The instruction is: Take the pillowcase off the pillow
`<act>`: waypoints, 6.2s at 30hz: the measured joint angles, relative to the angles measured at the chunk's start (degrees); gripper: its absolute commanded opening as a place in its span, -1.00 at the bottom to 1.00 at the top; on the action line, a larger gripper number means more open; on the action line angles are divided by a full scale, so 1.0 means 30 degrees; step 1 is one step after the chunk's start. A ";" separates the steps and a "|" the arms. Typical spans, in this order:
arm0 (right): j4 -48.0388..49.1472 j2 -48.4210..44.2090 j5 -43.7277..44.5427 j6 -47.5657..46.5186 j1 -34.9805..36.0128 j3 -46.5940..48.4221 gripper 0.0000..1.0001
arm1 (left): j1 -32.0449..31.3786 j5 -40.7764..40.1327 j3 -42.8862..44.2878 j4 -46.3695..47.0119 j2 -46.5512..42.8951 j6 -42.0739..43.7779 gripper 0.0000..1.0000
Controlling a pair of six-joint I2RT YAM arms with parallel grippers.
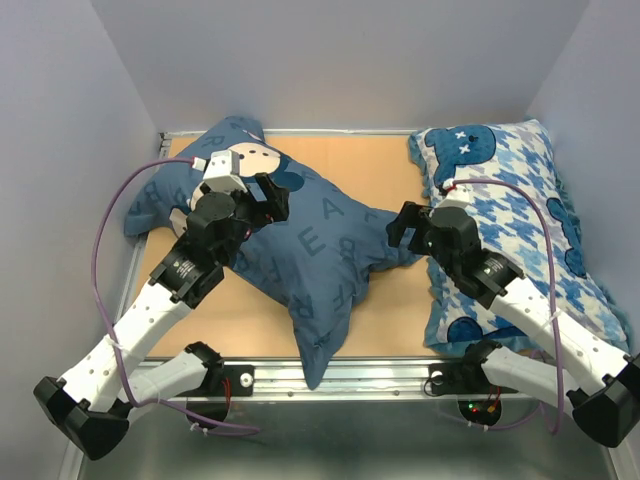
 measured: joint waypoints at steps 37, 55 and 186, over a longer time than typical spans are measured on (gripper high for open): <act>0.2565 0.7766 0.4262 -0.2681 1.1387 0.1843 1.00 | 1.4498 0.5034 -0.6127 0.4874 0.4291 -0.6914 0.97; 0.5406 0.9406 0.6710 -0.3701 1.1431 0.1566 -0.99 | 1.1147 0.4685 -0.4634 0.7963 0.5989 -0.4444 -1.00; 0.2062 1.1686 -0.3767 -0.0430 0.5850 0.6987 -0.33 | -0.1122 -0.3563 0.3759 -0.7548 0.4626 0.0532 0.54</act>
